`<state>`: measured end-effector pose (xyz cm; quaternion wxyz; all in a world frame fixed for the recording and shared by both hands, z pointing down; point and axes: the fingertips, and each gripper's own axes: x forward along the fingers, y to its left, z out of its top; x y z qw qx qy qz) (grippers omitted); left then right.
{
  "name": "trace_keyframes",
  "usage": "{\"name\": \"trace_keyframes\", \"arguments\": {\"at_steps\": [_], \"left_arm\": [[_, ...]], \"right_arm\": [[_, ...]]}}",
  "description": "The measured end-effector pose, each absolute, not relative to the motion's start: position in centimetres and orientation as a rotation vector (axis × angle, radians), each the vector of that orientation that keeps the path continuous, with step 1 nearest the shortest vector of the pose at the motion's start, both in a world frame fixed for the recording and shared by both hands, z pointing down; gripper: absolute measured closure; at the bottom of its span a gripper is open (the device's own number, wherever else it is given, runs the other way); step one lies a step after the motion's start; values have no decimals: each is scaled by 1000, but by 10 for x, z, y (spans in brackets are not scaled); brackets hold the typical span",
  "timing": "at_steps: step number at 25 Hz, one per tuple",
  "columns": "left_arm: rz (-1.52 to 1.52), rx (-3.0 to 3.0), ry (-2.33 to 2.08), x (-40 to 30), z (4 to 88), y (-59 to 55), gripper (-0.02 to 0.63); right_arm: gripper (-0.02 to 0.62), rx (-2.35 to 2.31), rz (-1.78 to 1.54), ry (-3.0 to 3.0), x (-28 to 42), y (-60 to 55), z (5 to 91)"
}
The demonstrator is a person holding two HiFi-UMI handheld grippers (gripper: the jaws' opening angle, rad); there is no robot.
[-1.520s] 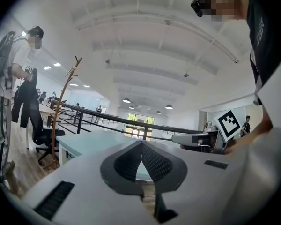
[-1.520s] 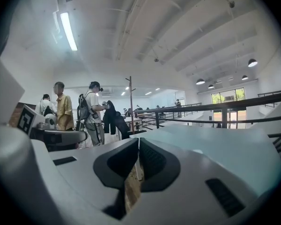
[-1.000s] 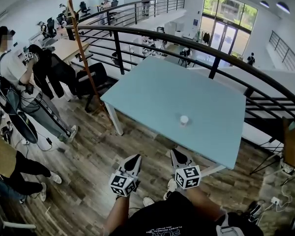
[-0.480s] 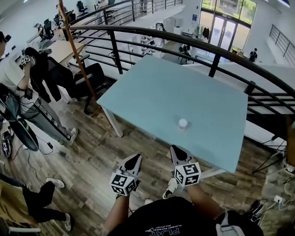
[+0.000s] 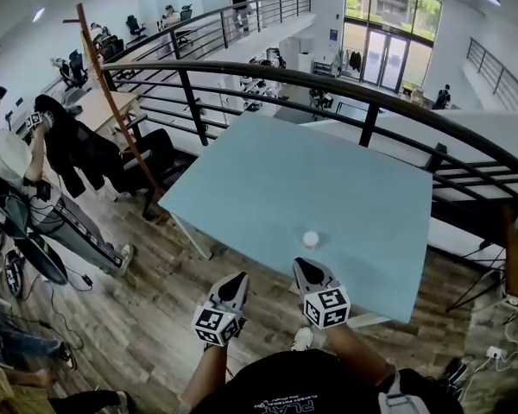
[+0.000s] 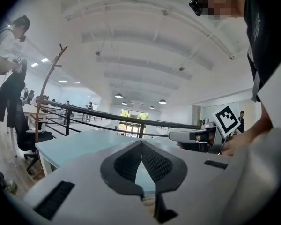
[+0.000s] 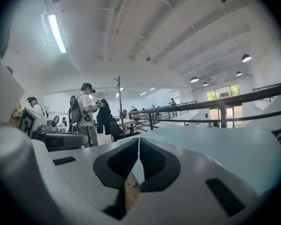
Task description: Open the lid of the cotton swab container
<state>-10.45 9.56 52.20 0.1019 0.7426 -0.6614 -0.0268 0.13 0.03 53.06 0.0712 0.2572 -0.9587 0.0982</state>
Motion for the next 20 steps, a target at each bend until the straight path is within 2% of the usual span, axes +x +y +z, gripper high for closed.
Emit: {"name": "trace_keyframes", "arguments": {"at_steps": [20], "left_arm": [[-1,2162,-1994,-90,521,8,595]], "right_arm": [[574,710,217,-2910,10,-86,529]]}}
